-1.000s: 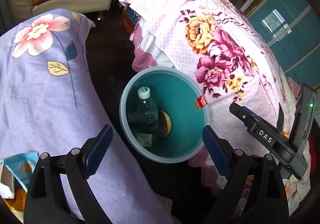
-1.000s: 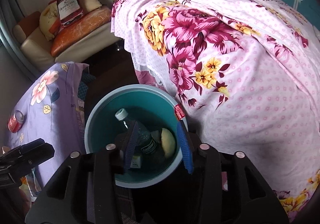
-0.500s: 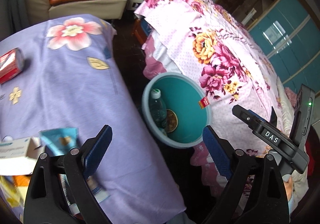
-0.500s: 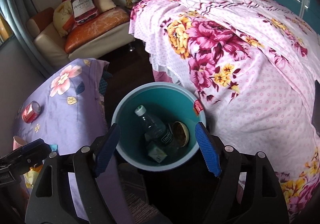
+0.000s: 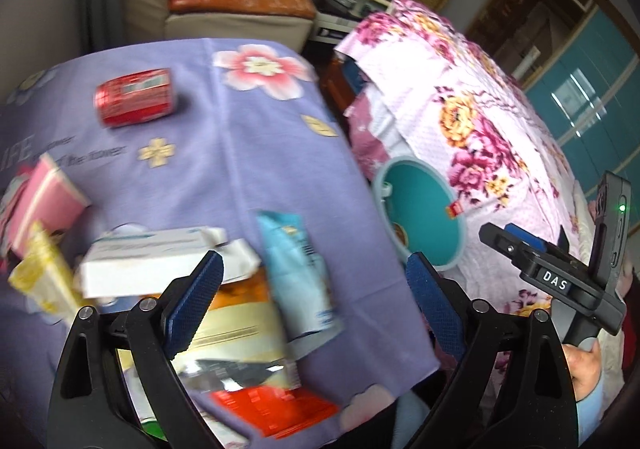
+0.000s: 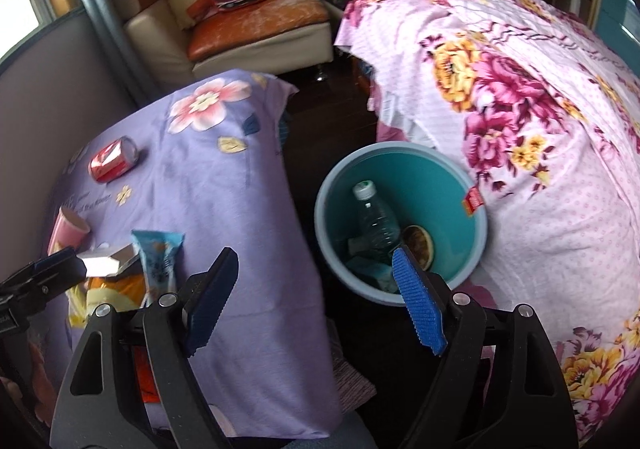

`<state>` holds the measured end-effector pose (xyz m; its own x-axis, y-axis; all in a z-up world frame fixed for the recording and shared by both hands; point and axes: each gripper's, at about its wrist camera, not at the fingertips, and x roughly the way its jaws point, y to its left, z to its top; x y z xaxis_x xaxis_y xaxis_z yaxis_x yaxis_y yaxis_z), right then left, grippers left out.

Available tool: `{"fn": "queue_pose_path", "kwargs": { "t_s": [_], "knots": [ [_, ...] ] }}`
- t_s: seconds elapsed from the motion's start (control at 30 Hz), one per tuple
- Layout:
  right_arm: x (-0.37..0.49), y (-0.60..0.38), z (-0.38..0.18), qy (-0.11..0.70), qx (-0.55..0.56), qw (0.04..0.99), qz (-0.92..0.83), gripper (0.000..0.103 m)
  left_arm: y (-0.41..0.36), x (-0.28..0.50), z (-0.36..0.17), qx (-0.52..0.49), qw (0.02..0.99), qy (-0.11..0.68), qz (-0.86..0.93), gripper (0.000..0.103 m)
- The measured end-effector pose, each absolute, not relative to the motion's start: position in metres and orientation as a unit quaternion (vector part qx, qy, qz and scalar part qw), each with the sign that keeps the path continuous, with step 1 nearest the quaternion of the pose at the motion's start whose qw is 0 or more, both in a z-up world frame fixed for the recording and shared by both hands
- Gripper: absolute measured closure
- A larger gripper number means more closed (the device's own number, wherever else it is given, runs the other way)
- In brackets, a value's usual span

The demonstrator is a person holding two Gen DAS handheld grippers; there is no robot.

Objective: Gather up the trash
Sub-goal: 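Return to the table and grasp the blue snack wrapper with right tool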

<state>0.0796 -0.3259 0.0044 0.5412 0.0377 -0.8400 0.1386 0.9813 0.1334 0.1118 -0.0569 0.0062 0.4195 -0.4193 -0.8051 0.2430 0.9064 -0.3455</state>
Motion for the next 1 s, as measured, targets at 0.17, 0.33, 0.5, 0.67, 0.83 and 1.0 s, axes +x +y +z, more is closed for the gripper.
{"fn": "queue_pose_path", "kwargs": {
  "t_s": [0.17,0.33,0.5,0.67,0.83,1.0],
  "knots": [
    [0.085,-0.293,-0.001,0.495,0.075,0.866,-0.001,0.027,-0.016,0.108,-0.002,-0.102,0.839,0.506,-0.172,0.01],
    [0.094,-0.263,-0.011,0.515,0.064,0.855,0.03,0.027,0.015,0.111,-0.011,-0.119,0.836,0.514,-0.15,0.01],
    [0.103,-0.24,-0.023,0.535,0.062,0.84,0.057,0.027,0.028,0.11,-0.019,-0.117,0.836,0.519,-0.138,0.01],
    [0.112,-0.225,-0.035,0.553,0.067,0.827,0.079,0.027,0.04,0.111,-0.027,-0.094,0.841,0.518,-0.128,0.01],
    [0.122,-0.208,-0.05,0.571,0.07,0.812,0.103,0.027,0.052,0.113,-0.031,-0.047,0.844,0.519,-0.128,0.01],
    [0.135,-0.197,-0.067,0.59,0.083,0.794,0.119,0.028,0.054,0.116,-0.034,0.026,0.841,0.521,-0.14,0.01]
  ]
}}
